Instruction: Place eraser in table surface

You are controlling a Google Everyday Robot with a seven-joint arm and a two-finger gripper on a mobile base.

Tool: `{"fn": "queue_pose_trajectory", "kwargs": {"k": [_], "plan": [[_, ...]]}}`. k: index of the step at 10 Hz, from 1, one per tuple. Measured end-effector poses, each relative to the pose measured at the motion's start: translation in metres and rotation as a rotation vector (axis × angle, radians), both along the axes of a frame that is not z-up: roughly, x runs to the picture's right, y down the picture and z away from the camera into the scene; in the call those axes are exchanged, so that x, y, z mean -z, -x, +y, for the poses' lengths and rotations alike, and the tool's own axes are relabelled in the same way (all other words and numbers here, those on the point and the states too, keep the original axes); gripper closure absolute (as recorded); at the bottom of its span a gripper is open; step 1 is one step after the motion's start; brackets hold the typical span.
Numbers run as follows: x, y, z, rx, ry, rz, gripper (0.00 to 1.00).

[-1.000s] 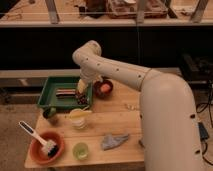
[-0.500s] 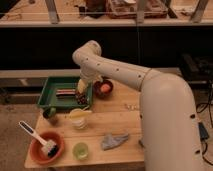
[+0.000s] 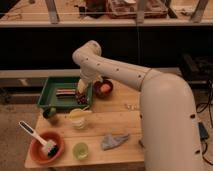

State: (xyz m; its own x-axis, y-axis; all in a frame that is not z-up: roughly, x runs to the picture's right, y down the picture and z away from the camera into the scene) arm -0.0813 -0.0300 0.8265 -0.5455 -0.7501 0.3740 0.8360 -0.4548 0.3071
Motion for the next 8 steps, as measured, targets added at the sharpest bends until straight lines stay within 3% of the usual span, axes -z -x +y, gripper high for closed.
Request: {"fn": "queue_pose_trajectory", "kwargs": {"k": [3, 5, 8], "plan": [[-0.008, 0.013, -0.01, 0.037, -0.015, -0.057, 0.2], [-0.021, 0.049, -0.018, 0.086, -0.023, -0.113, 0.2], [-0.047, 0.13, -0.027, 0.166, -0.04, -0.203, 0.2]]}}
